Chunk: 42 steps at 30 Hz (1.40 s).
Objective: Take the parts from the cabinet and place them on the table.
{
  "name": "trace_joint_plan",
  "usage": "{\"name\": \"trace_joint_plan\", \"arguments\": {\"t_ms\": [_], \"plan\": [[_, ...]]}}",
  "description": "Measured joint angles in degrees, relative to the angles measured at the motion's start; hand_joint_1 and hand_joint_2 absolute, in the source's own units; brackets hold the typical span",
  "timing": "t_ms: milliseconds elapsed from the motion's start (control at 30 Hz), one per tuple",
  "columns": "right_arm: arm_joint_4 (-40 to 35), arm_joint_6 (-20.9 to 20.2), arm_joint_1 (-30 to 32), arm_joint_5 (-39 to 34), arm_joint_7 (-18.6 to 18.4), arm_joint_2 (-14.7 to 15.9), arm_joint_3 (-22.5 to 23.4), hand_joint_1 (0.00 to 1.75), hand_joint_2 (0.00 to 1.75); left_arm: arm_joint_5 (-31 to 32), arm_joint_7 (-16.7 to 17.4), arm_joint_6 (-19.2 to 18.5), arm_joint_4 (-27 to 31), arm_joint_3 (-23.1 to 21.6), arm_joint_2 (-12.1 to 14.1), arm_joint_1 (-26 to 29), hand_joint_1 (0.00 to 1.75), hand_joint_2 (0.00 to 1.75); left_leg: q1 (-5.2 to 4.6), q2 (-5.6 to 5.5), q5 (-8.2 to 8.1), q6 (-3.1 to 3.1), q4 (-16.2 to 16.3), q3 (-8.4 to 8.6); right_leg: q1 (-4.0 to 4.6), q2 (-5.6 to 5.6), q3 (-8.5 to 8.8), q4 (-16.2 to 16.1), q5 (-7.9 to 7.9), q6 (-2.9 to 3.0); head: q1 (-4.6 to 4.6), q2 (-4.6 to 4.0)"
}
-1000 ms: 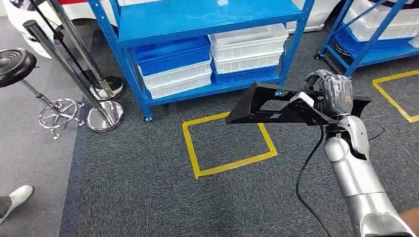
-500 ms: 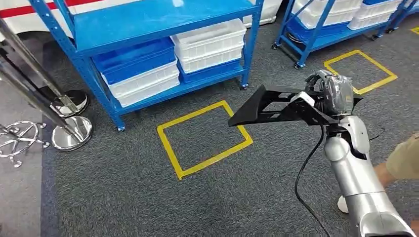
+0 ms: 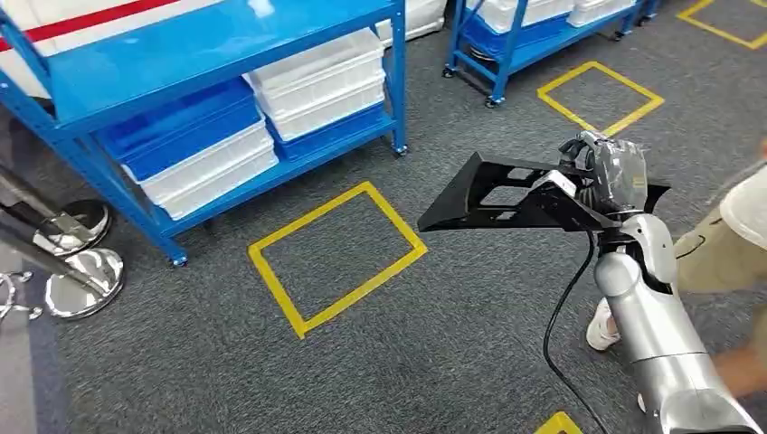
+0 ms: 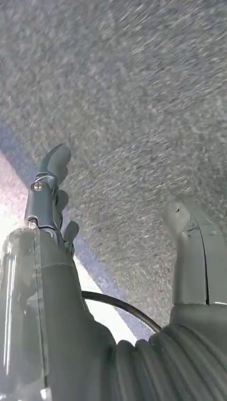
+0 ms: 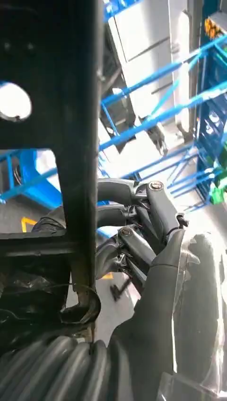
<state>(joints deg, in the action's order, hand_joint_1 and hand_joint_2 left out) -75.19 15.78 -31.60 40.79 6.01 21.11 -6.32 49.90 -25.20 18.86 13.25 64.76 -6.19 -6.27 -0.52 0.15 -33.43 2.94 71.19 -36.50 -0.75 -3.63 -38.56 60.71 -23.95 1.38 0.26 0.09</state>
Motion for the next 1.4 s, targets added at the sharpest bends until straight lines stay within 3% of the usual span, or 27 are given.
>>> {"name": "trace_joint_plan", "arguments": {"t_ms": [67, 100, 200, 233, 267, 300, 367, 433, 467, 533, 567, 600, 633, 733, 767, 833, 900, 933, 967, 1033, 1067, 1100, 1133, 1233, 1267, 1333, 1400], "plan": [[-0.2, 0.0, 0.0, 0.0, 0.0, 0.0, 0.0, 1.75, 1.75, 0.0, -0.1, 0.0, 0.0, 0.0, 0.0, -0.1, 0.0, 1.75, -1.41, -2.96, 5.78, 2.59, -9.8, 4.18, 0.23, -1.44, 0.38, -0.2, 0.1, 0.07, 0.02, -0.02], [-0.2, 0.0, 0.1, 0.0, 0.0, -0.1, 0.0, 1.75, 1.75, 0.0, -0.1, 0.0, 0.1, 0.0, 0.7, -0.1, 0.0, 1.75, -1.28, -5.93, 5.64, 4.18, -10.6, 4.65, -0.09, -1.69, 0.21, -0.4, 0.42, -0.1, 0.13, -0.02], [0.0, -0.1, 0.7, 0.0, 0.0, -0.2, 0.0, 1.75, 1.75, 0.0, -0.2, 0.0, 0.0, 0.0, 0.8, -0.1, 0.0, 1.75, -1.84, -4.58, 6.89, 4.26, -11.9, 4.84, -1.55, -4.23, -0.12, -1.6, 1.65, -1.32, -0.07, -0.02], [-0.1, 0.0, 0.9, 0.0, 0.0, 0.1, 0.0, 1.75, 1.75, 0.0, -0.2, 0.0, 0.0, 0.0, 0.8, -0.2, 0.0, 1.75, -1.93, -3.67, 7.91, 4.78, -14.2, 5.81, -1.45, -4.88, 0.08, -2.6, 2.3, -1.74, -0.04, 0.0], [-0.1, 0.0, 1.0, 0.0, 0.0, 0.1, 0.1, 1.75, 1.75, 0.0, -0.2, 0.0, 0.0, 0.0, 0.7, -0.4, 0.0, 1.75, -1.28, -2.64, 7.84, 4.09, -18.6, 7.81, -1.02, -1.83, -0.33, -1.9, 1.98, -1.35, -0.07, -0.02], [-0.2, 0.0, 0.6, 0.0, 0.0, 0.3, 0.2, 1.75, 1.75, 0.0, -0.2, -0.1, 0.0, 0.0, 0.7, -0.4, 0.0, 1.75, -1.28, -2.13, 8.53, 3.44, -18.9, 7.94, -0.6, 0.8, -1.09, -0.8, 0.46, -1.56, 0.11, 0.0], [-0.2, 0.0, 0.2, 0.0, 0.0, 0.3, 0.2, 1.75, 1.75, 0.0, -0.2, -0.1, 0.0, 0.0, 0.5, -0.1, 0.0, 1.75, -1.11, -0.38, 8.59, 3.23, -19.2, 7.79, -0.77, 2.5, -4.34, 6.6, -4.01, -2.25, 0.04, -0.02], [0.0, 0.0, 0.8, 0.0, 0.0, 0.3, 0.2, 1.75, 1.75, 0.0, -0.1, -0.1, 0.0, 0.0, 0.4, 0.2, 0.0, 1.75, -0.73, 1.42, 8.07, 2.51, -18.5, 7.61, -1.48, 3.06, -6.46, 12.4, -5.49, -3.22, 0.04, -0.02], [0.0, 0.0, 0.9, 0.0, 0.0, 0.3, 0.2, 1.75, 1.75, 0.0, -0.1, -0.1, 0.0, 0.0, 0.3, 0.1, 0.0, 1.75, -0.5, 2.19, 7.7, 1.97, -17.9, 7.37, -1.83, 3.33, -5.82, 11.5, -4.41, -3.72, 0.07, 0.0], [0.0, 0.0, 0.8, 0.0, 0.0, 0.3, 0.2, 1.75, 1.75, 0.0, -0.1, -0.2, 0.0, 0.0, 0.1, -0.1, 0.0, 1.75, 0.33, 3.73, 6.4, 0.55, -15.8, 6.74, -2.57, 4.56, -1.18, 3.7, -0.42, -4.77, 0.07, -0.02], [0.0, 0.0, 0.7, 0.0, 0.0, 0.3, 0.2, 1.75, 1.75, 0.0, -0.2, -0.2, 0.0, 0.0, 0.1, -0.1, 0.0, 1.75, 0.72, 4.49, 5.49, -0.16, -14.4, 6.3, -2.62, 6.03, 0.6, -0.2, -0.48, -5.55, 0.04, 0.0], [0.0, 0.0, 0.6, 0.0, 0.0, 0.2, 0.2, 1.75, 1.75, 0.0, -0.2, -0.2, 0.0, 0.0, 0.4, -0.2, 0.0, 1.75, 0.21, 4.87, 4.72, -0.97, -13.4, 5.25, -1.81, 6.61, 0.25, 0.9, -0.95, -5.07, 0.09, 0.0], [-0.1, 0.0, 0.7, 0.0, 0.0, 0.4, 0.2, 1.75, 1.75, 0.0, -0.4, -0.2, 0.0, 0.0, 0.3, -0.2, 0.0, 1.75, 0.22, 5.44, 4.1, -1.29, -12.1, 5.3, -1.7, 5.63, -0.06, 1.1, -1.07, -3.4, -0.02, 0.0], [-0.2, 0.0, 1.1, 0.0, 0.0, 0.5, 0.2, 1.75, 1.75, 0.0, -0.5, -0.4, 0.0, 0.0, 0.3, -0.3, 0.0, 1.75, 0.64, 6.62, 3.79, -1.79, -12.2, 5.72, -1.39, 4.19, -0.52, 1.5, -1.25, -2.13, 0.0, -0.02], [-0.3, 0.0, 1.1, 0.0, 0.0, 0.7, 0.2, 1.75, 1.75, 0.0, -0.6, -0.4, 0.0, 0.0, 0.2, -0.4, 0.0, 1.75, 0.97, 5.67, 3.02, -2.22, -11.6, 5.49, -1.46, 3.76, -0.44, 1.2, -1.07, -1.63, 0.0, -0.02], [-0.4, 0.0, 0.8, 0.0, 0.0, 0.7, 0.3, 1.75, 1.75, 0.0, -0.7, -0.4, 0.0, 0.0, 0.2, -0.3, 0.0, 1.75, 1.26, 1.88, -1.07, -2.23, -6.3, 3.5, -1.39, 3.01, -0.47, 0.9, -0.76, -1.1, 0.0, 0.0], [-0.5, 0.1, 0.7, 0.5, -0.1, 0.7, 0.3, 1.75, 1.75, 0.3, -0.7, -0.4, 0.0, 0.0, 0.1, -0.1, 0.0, 1.75, 1.19, 0.53, -4.99, -2.06, 2.3, -0.36, -1.09, 1.93, -0.54, 0.5, -0.45, -0.75, 0.0, 0.0], [-0.5, 0.2, 0.7, 1.6, -0.2, 0.8, 0.3, 1.75, 1.75, 0.3, -0.7, -0.4, 0.0, 0.0, 0.1, 0.0, 0.0, 1.75, 1.16, 0.32, -5.35, -1.81, 4.8, -1.59, -0.92, 1.3, -0.65, 0.5, -0.32, -0.69, 0.0, -0.02], [-0.5, 0.3, 0.5, 2.8, -0.7, 0.9, 0.3, 1.75, 1.75, 0.3, -0.7, -0.4, 0.0, 0.0, 0.1, 0.0, 0.0, 1.75, 1.06, 0.23, -4.39, -1.44, 4.6, -1.55, -0.77, 0.67, -0.68, 0.5, -0.24, -0.69, 0.0, -0.02], [-0.5, 0.4, -0.1, 5.6, -1.8, 1.5, 0.3, 1.75, 1.75, 0.4, -0.7, -0.4, 0.0, 0.0, 0.1, -0.1, 0.0, 1.75, 0.63, -0.52, 0.73, -0.36, -2.5, 1.49, -0.64, -0.72, -0.49, 0.5, -0.19, -0.72, 0.0, -0.02], [-0.5, 0.4, -0.6, 6.4, -2.1, 1.9, 0.3, 1.75, 1.75, 0.4, -0.7, -0.4, 0.0, 0.0, 0.1, -0.1, 0.0, 1.75, 0.32, -1.94, 3.8, 0.27, -7.5, 3.64, -0.68, -1.33, -0.33, 0.5, -0.17, -0.75, 0.0, -0.02], [-0.5, 0.4, -1.0, 6.8, -2.3, 1.9, 0.3, 1.75, 1.75, 0.4, -0.7, -0.4, 0.0, 0.0, 0.4, -0.1, 0.0, 1.75, 0.11, -5.33, 4.59, 0.83, -10.3, 4.71, -1.03, -1.7, -0.35, 0.3, 0.01, -0.97, 0.06, -0.02], [-0.5, 0.5, -1.4, 7.0, -2.3, 2.1, 0.3, 1.75, 1.75, 0.4, -0.8, -0.4, 0.0, 0.0, 0.3, 0.1, 0.0, 1.75, 0.22, -5.64, 5.02, 0.84, -10.7, 4.98, -1.01, -2.55, -0.52, 0.2, 0.38, -1.44, 0.0, -0.02], [-0.5, 0.5, -1.2, 7.2, -2.4, 2.5, 0.3, 1.75, 1.75, 0.3, -0.8, -0.3, 0.0, 0.0, 0.5, -0.1, 0.0, 1.75, -0.25, -4.21, 5.95, 1.01, -11.7, 5.31, -1.93, -4.77, -0.61, -1.4, 1.79, -2.97, 0.0, 0.0], [-0.5, 0.6, -1.3, 7.4, -2.4, 3.0, 0.3, 1.75, 1.75, 0.4, -0.9, -0.3, 0.0, 0.0, 0.5, -0.4, 0.0, 1.75, 0.06, -3.05, 6.79, 1.29, -14.4, 6.39, -1.58, -4.94, -0.77, -1.8, 1.93, -3.32, 0.0, -0.02], [-0.4, 0.5, -2.1, 8.2, -2.7, 3.6, 0.4, 1.75, 1.75, 0.4, -0.9, -0.4, 0.0, 0.0, 0.4, -0.6, 0.0, 1.75, 0.0, -1.37, 6.97, 1.42, -16.8, 6.97, -0.82, 0.57, -2.62, 1.7, -1.31, -2.92, 0.15, 0.0], [-0.4, 0.2, -2.7, 8.7, -3.1, 3.7, 0.4, 1.75, 1.75, 0.4, -0.8, -0.5, 0.0, 0.0, 0.3, -0.1, 0.0, 1.75, -0.18, 0.45, 7.05, 1.38, -16.6, 6.72, -0.66, 2.59, -6.08, 10.2, -5.28, -3.01, 0.11, 0.0]]}}
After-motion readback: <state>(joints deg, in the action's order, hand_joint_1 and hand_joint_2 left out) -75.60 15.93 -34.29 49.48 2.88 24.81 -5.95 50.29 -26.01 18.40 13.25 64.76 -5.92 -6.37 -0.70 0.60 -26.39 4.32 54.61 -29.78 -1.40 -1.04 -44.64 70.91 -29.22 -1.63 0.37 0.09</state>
